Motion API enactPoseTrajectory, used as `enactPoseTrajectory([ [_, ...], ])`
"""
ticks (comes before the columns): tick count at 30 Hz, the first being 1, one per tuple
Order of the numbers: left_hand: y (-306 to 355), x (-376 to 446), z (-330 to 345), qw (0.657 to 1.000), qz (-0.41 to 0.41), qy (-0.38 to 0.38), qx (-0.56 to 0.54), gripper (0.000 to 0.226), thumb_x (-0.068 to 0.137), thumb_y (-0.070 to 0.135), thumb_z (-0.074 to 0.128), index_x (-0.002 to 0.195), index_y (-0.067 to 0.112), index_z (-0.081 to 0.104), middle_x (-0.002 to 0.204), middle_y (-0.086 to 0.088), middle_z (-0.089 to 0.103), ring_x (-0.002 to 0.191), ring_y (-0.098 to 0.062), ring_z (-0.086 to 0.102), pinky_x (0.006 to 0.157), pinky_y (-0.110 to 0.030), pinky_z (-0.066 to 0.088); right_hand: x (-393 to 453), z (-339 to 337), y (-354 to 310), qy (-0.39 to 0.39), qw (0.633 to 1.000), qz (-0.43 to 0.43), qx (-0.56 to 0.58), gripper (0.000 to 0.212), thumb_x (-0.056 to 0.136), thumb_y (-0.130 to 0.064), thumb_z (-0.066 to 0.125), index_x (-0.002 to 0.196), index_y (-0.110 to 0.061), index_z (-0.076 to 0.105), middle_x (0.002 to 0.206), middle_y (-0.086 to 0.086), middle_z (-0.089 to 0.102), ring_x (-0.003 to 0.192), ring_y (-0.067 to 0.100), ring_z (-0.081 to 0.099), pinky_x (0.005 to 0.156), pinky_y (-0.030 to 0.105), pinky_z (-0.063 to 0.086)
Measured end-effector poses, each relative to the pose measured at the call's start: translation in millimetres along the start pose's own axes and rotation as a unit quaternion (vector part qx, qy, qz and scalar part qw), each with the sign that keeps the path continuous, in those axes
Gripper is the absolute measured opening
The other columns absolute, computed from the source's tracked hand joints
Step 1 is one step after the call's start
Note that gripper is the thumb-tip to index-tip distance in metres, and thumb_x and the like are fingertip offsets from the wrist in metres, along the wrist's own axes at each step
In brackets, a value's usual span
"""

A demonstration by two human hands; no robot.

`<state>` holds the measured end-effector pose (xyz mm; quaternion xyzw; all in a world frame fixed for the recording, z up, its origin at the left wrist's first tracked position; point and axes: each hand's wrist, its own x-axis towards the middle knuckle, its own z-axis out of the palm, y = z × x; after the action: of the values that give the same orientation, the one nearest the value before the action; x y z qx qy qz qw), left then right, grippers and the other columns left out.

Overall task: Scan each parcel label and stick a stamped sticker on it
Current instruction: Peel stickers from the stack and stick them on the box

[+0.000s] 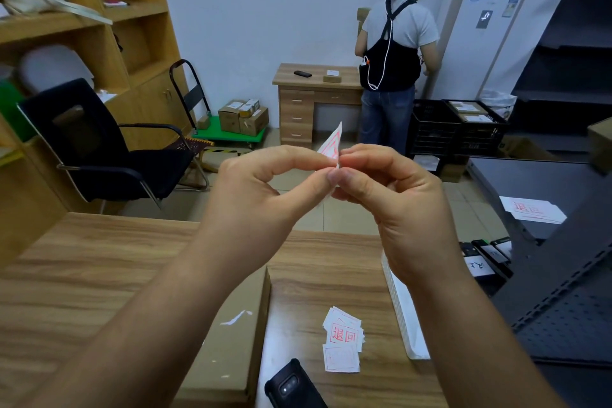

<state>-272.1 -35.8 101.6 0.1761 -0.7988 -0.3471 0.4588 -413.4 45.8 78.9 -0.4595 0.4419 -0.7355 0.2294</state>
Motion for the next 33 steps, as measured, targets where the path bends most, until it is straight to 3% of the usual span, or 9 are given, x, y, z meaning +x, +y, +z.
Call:
enactPoseTrajectory([
  [7, -6.1, 1.9, 1.7, 0.999, -0.003, -0.022, -0.038, 0.011, 0.087, 0.025, 0.066, 0.091, 0.022, 0.076, 0.092, 0.013, 0.074, 0.097, -0.005, 0.068, 0.086, -0.019, 0.051, -0.2, -2.2, 4.7, 0.000, 1.000, -0.009, -0.012, 0.017, 0.080, -0.009, 0.074, 0.097, -0.008, 0.074, 0.104, 0.009, 0.071, 0.098, 0.030, 0.068, 0.081, 0.037, 0.057],
  [12, -9.9, 3.4, 0.0, 0.997, -0.025, -0.036, -0.058, 0.014, 0.088, 0.022, 0.063, 0.092, 0.018, 0.076, 0.093, 0.011, 0.074, 0.096, -0.002, 0.067, 0.083, -0.013, 0.048, -0.3, -0.7, 7.3, 0.003, 1.000, 0.004, 0.006, 0.016, 0.079, -0.008, 0.073, 0.095, -0.008, 0.075, 0.107, 0.014, 0.069, 0.100, 0.035, 0.067, 0.082, 0.040, 0.057],
  [16, -9.8, 4.6, -3.0, 0.995, -0.029, -0.060, -0.071, 0.019, 0.088, 0.027, 0.063, 0.096, 0.016, 0.076, 0.095, 0.009, 0.073, 0.097, -0.002, 0.066, 0.082, -0.012, 0.048, -0.2, -1.2, 5.3, -0.014, 0.999, 0.028, 0.027, 0.018, 0.081, -0.010, 0.071, 0.099, -0.008, 0.075, 0.108, 0.012, 0.070, 0.102, 0.031, 0.068, 0.081, 0.034, 0.055],
  [23, -14.9, 5.6, -5.8, 0.994, -0.034, -0.074, -0.071, 0.014, 0.088, 0.030, 0.063, 0.097, 0.027, 0.074, 0.098, 0.011, 0.072, 0.103, -0.009, 0.066, 0.091, -0.032, 0.053, 0.4, -1.0, 5.4, -0.023, 0.997, 0.059, 0.055, 0.023, 0.080, -0.012, 0.069, 0.101, -0.005, 0.074, 0.110, 0.014, 0.070, 0.104, 0.033, 0.067, 0.083, 0.036, 0.055],
  [27, -15.4, 6.7, -5.7, 0.994, -0.031, -0.070, -0.074, 0.009, 0.088, 0.031, 0.067, 0.095, 0.030, 0.074, 0.097, 0.013, 0.072, 0.103, -0.010, 0.066, 0.091, -0.036, 0.054, 0.9, -0.2, 4.4, -0.028, 0.996, 0.063, 0.057, 0.026, 0.078, -0.018, 0.077, 0.101, -0.006, 0.075, 0.110, 0.013, 0.070, 0.105, 0.032, 0.067, 0.083, 0.036, 0.055],
  [30, -15.8, 5.7, -6.7, 0.997, -0.012, -0.064, -0.051, 0.014, 0.083, 0.033, 0.075, 0.096, 0.028, 0.074, 0.099, 0.014, 0.071, 0.105, -0.010, 0.065, 0.093, -0.030, 0.052, 0.0, 1.3, 1.5, -0.037, 0.992, 0.082, 0.087, 0.031, 0.075, -0.023, 0.073, 0.100, -0.006, 0.075, 0.111, 0.015, 0.071, 0.106, 0.033, 0.067, 0.084, 0.035, 0.054],
  [33, -14.1, 4.1, -7.1, 0.999, 0.022, -0.047, 0.013, 0.025, 0.078, 0.034, 0.076, 0.102, 0.028, 0.073, 0.101, 0.016, 0.068, 0.106, -0.004, 0.062, 0.090, -0.016, 0.046, -1.1, 4.0, -2.7, -0.041, 0.981, 0.117, 0.148, 0.020, 0.074, -0.016, 0.068, 0.089, -0.007, 0.078, 0.110, 0.013, 0.073, 0.101, 0.029, 0.070, 0.080, 0.028, 0.056],
])
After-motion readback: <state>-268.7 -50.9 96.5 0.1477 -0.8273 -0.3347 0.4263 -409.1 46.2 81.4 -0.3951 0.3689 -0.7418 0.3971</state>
